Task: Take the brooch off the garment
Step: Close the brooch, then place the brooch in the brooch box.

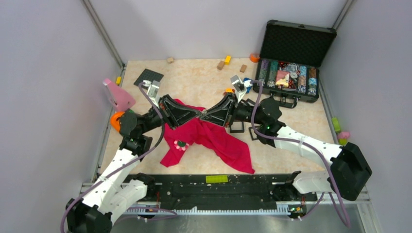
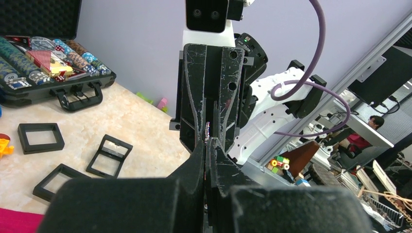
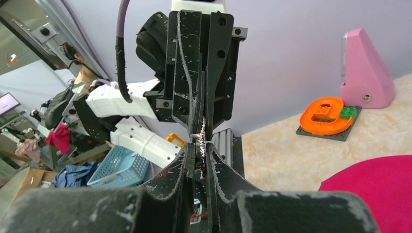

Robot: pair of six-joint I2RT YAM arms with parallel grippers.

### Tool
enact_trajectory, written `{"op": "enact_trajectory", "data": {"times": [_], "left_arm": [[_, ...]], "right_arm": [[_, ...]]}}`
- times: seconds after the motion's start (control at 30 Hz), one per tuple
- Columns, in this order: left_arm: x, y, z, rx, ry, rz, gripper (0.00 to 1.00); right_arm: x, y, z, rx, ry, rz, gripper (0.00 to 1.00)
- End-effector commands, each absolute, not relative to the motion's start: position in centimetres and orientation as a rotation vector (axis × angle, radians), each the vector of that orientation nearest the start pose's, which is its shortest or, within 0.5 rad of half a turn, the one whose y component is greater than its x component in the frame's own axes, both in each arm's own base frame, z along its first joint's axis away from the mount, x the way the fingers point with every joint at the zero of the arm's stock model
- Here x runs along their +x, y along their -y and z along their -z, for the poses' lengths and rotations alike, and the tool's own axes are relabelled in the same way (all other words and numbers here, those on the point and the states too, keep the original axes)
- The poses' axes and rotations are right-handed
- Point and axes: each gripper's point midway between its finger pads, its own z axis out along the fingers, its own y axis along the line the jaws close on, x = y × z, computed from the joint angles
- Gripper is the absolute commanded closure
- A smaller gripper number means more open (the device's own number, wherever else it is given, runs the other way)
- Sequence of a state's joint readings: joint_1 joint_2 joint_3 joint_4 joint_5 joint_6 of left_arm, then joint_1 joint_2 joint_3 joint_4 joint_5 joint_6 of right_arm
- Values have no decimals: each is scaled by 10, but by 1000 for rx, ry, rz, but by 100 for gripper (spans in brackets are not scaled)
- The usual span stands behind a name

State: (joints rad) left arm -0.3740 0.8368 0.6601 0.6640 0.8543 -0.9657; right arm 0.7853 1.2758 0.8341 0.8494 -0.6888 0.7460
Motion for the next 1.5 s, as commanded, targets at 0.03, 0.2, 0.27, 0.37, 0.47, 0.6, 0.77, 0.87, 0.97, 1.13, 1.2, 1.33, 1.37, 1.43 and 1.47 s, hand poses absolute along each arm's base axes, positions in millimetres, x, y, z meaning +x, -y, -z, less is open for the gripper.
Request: {"op": "enact_trajectory", "data": {"times": [0.03, 0.2, 0.27, 0.37, 0.47, 0.6, 0.77, 0.87, 0.97, 1.13, 1.2, 1.33, 1.37, 1.43, 1.47], "left_arm": [[156, 232, -397, 575, -1261, 1592, 100], [154, 231, -397, 579, -1254, 1588, 100], [155, 231, -396, 576, -1257, 1587, 100], [157, 231, -394, 566, -1264, 1586, 100], [160, 232, -392, 549, -1281, 1586, 100], [168, 232, -388, 518, -1308, 1566, 100], [178, 234, -380, 494, -1344, 1552, 100], [180, 236, -375, 491, -1355, 1559, 100], [183, 237, -370, 488, -1370, 1557, 100], [200, 239, -351, 446, -1464, 1507, 100], [210, 242, -339, 416, -1515, 1494, 100], [231, 254, -315, 352, -1613, 1481, 100], [237, 258, -307, 341, -1649, 1458, 100], [245, 269, -293, 345, -1715, 1410, 100], [248, 276, -285, 350, -1751, 1382, 100]], "right_arm": [[193, -344, -389, -592, -1186, -1604, 94], [196, -340, -388, -565, -1191, -1591, 95], [196, -339, -388, -561, -1191, -1589, 95], [194, -337, -390, -570, -1171, -1588, 92], [189, -337, -390, -598, -1151, -1590, 82], [179, -336, -388, -666, -1118, -1596, 57], [177, -328, -381, -678, -1126, -1592, 46], [181, -323, -379, -656, -1146, -1577, 46], [183, -319, -375, -643, -1173, -1547, 46], [200, -309, -357, -546, -1310, -1420, 43], [210, -300, -348, -483, -1374, -1342, 43], [233, -270, -318, -343, -1555, -1106, 48], [239, -258, -308, -294, -1612, -1021, 49], [255, -225, -271, -160, -1800, -797, 51], [260, -207, -250, -111, -1895, -679, 51]]}}
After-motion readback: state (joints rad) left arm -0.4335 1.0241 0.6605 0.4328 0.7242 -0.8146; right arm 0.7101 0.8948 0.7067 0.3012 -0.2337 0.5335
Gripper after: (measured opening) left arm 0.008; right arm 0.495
